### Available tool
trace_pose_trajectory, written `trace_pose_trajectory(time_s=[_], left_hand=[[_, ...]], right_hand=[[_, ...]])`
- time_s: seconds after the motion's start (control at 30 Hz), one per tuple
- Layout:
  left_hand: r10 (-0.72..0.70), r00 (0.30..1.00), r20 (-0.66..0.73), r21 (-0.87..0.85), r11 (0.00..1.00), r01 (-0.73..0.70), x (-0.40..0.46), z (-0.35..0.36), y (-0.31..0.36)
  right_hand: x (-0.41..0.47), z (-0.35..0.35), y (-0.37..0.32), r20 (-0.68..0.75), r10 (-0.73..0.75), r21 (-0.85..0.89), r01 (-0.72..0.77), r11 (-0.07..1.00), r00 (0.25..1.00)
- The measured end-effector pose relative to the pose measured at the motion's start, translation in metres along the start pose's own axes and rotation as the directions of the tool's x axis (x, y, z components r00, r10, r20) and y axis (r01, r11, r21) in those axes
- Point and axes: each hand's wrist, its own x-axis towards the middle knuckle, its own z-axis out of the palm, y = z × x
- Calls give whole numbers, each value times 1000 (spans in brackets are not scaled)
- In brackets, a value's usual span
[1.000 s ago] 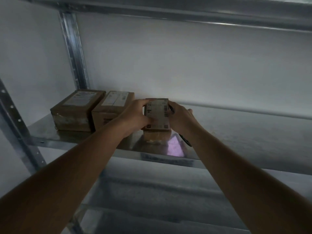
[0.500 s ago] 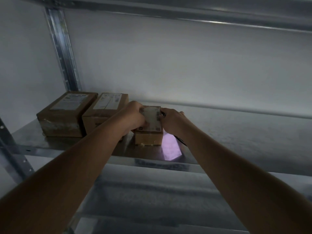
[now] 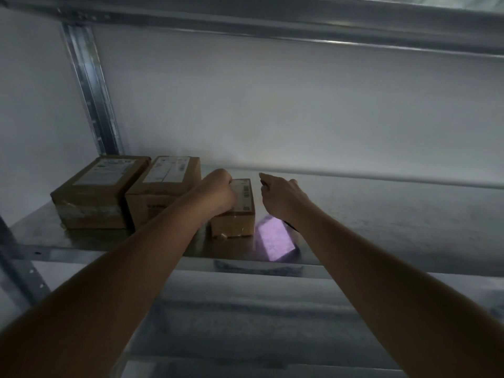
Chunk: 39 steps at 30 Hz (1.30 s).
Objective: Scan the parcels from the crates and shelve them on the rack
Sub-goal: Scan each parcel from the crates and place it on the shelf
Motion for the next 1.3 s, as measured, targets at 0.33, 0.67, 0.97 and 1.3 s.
trace_pose_trajectory(time_s=[0.33,0.67,0.97,1.3], left_hand=[[517,856,10,331,806,-491,-37,23,31],[676,721,155,371,636,-676,-115,67,126],[799,556,231,280,492,-824,-256,171,270],[843,378,383,144,350,-926,-403,303,435]], right_hand=[[-92,-40,36,-221,79,-183,-121,976,972],[-219,-86,124,-311,287,-214,-361,907,906],[-400,-136,256,-385,462,-199,-561,804,799],[-602,-183,403,-436,663,-116,-768,629,609]])
